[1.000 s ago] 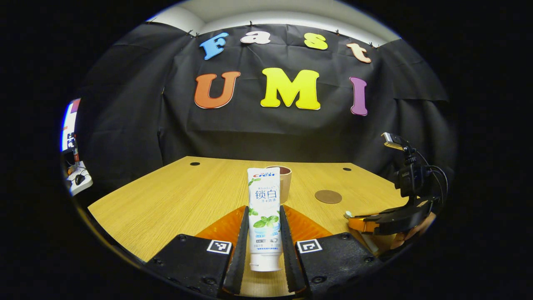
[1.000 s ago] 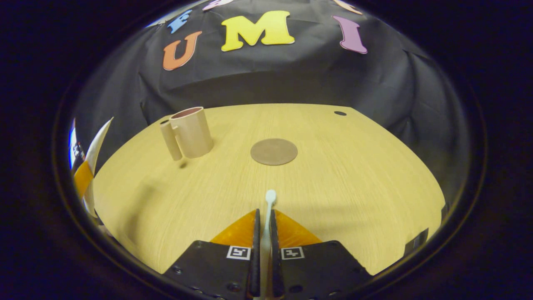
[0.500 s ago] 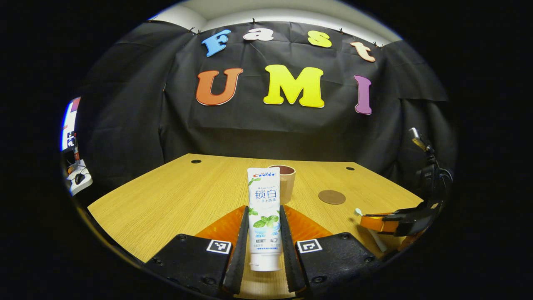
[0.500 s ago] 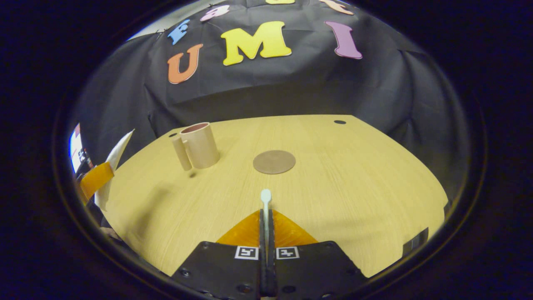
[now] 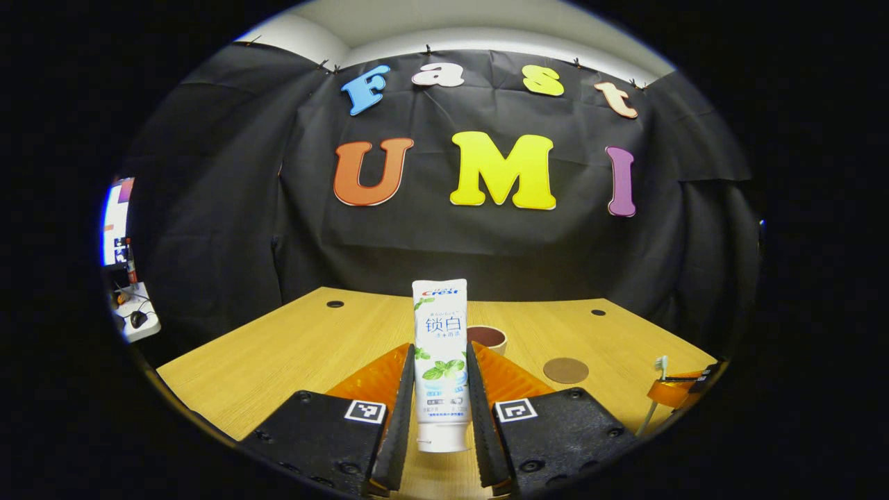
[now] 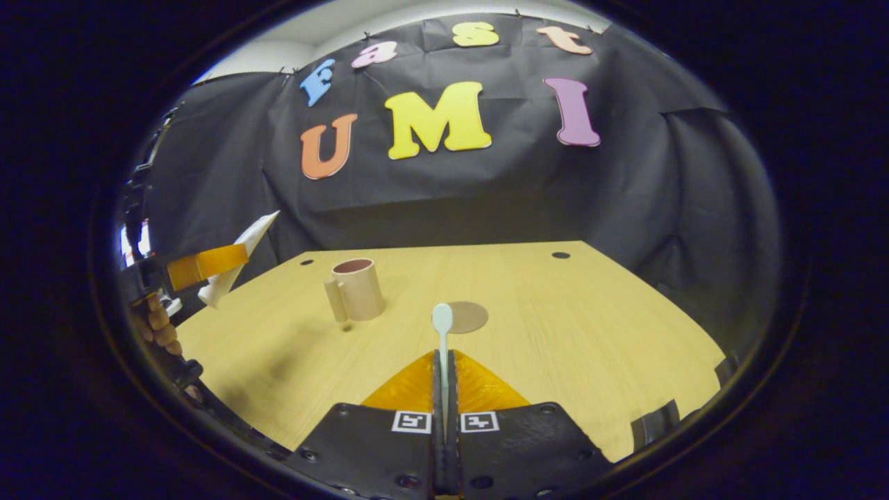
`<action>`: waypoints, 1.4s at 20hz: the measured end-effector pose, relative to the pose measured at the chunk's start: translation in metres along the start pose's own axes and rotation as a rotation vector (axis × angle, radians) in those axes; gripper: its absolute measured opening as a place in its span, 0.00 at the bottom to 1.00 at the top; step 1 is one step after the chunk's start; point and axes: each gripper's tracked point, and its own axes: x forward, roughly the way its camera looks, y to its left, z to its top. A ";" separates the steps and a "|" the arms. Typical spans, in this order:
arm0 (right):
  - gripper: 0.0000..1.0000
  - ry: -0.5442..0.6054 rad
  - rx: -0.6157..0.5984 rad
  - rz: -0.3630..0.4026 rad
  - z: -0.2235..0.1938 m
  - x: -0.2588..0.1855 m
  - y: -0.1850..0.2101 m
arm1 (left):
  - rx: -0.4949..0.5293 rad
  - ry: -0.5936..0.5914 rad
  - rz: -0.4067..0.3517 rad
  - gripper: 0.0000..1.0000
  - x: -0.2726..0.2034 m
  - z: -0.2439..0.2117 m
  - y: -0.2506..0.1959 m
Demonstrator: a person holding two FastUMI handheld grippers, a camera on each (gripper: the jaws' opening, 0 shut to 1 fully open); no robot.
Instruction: Put the toothbrush and toothpaste on the desktop into the cup, then pick up the cup and place it on the coaster on the desktop.
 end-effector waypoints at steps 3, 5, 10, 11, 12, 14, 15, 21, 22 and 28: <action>0.01 -0.056 -0.015 0.006 0.015 -0.011 0.000 | -0.020 -0.031 -0.030 0.43 0.020 0.026 -0.010; 0.01 -0.080 -0.024 0.004 0.021 -0.015 0.000 | -0.042 -0.041 -0.063 0.43 0.039 0.043 -0.018; 0.00 -0.097 -0.024 0.002 0.024 -0.018 -0.006 | -0.056 -0.068 -0.123 0.44 0.095 0.071 -0.033; 0.00 -0.101 -0.019 0.003 0.024 -0.019 -0.007 | -0.051 -0.072 -0.136 0.43 0.104 0.069 -0.036; 0.00 -0.106 -0.014 0.002 0.026 -0.020 -0.009 | -0.054 -0.072 -0.155 0.50 0.114 0.067 -0.041; 0.00 -0.115 -0.016 -0.002 0.028 -0.022 -0.013 | -0.086 -0.041 -0.189 0.45 0.128 0.054 -0.047; 0.01 -0.119 -0.018 -0.003 0.029 -0.024 -0.014 | -0.105 -0.034 -0.205 0.45 0.133 0.049 -0.049; 0.01 -0.109 -0.011 0.003 0.027 -0.022 -0.016 | -0.135 0.025 -0.190 0.46 0.146 0.019 -0.044; 0.01 -0.105 -0.009 0.006 0.026 -0.022 -0.015 | -0.129 0.024 -0.192 0.46 0.146 0.018 -0.044; 0.01 -0.104 -0.029 0.013 0.025 -0.022 -0.009 | -0.088 -0.001 -0.198 0.46 0.149 0.024 -0.044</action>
